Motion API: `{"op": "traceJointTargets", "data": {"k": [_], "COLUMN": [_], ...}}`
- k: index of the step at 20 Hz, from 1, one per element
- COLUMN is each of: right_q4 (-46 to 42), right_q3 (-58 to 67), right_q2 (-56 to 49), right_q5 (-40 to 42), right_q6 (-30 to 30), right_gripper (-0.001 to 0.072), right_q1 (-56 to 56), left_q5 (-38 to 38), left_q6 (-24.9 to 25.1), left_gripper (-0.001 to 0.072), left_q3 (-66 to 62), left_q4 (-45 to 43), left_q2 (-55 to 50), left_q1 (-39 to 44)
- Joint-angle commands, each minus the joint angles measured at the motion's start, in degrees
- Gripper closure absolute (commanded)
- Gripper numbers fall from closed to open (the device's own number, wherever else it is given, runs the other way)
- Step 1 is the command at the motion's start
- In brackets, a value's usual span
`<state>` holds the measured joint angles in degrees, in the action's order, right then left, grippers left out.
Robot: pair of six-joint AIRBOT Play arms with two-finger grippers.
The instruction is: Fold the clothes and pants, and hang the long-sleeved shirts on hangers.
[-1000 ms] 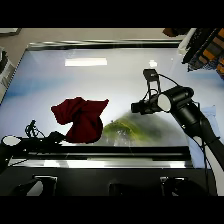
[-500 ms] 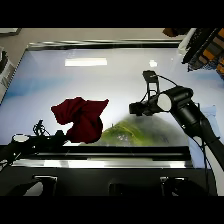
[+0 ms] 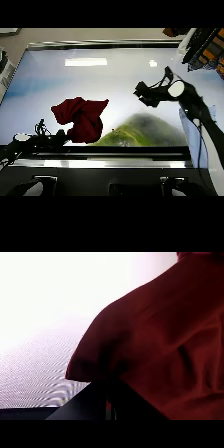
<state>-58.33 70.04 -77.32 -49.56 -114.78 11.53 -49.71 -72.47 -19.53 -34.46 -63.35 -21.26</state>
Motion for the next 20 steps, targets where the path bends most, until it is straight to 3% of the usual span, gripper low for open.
{"op": "traceJointTargets", "data": {"k": [1, 2, 4, 9, 20], "right_q4": [24.0, 28.1, 31.5, 33.3, 39.8], "right_q3": [0.1, 0.1, 0.1, 0.1, 0.2], "right_q2": [-10.9, -13.8, -17.7, -22.0, -25.1], "right_q5": [4.8, 5.5, 8.7, 22.8, 31.6], "right_q6": [15.0, 17.9, 20.5, 20.7, 20.3], "right_gripper": [0.0264, 0.0221, 0.0221, 0.0221, 0.0227], "right_q1": [0.5, 1.8, 5.0, 13.4, 19.1], "left_q5": [-0.8, -0.8, -0.8, -1.2, -1.9], "left_q6": [0.1, 0.1, 0.1, 0.1, 0.1], "left_gripper": [0.0694, 0.0694, 0.0694, 0.0694, 0.0694], "left_q3": [-0.1, -0.1, -0.1, -0.1, -0.1], "left_q4": [0.2, 0.2, 0.2, 0.2, 0.2], "left_q2": [0.0, 0.0, 0.0, 0.0, 0.0], "left_q1": [0.0, 0.0, 0.0, 0.0, 0.0]}}
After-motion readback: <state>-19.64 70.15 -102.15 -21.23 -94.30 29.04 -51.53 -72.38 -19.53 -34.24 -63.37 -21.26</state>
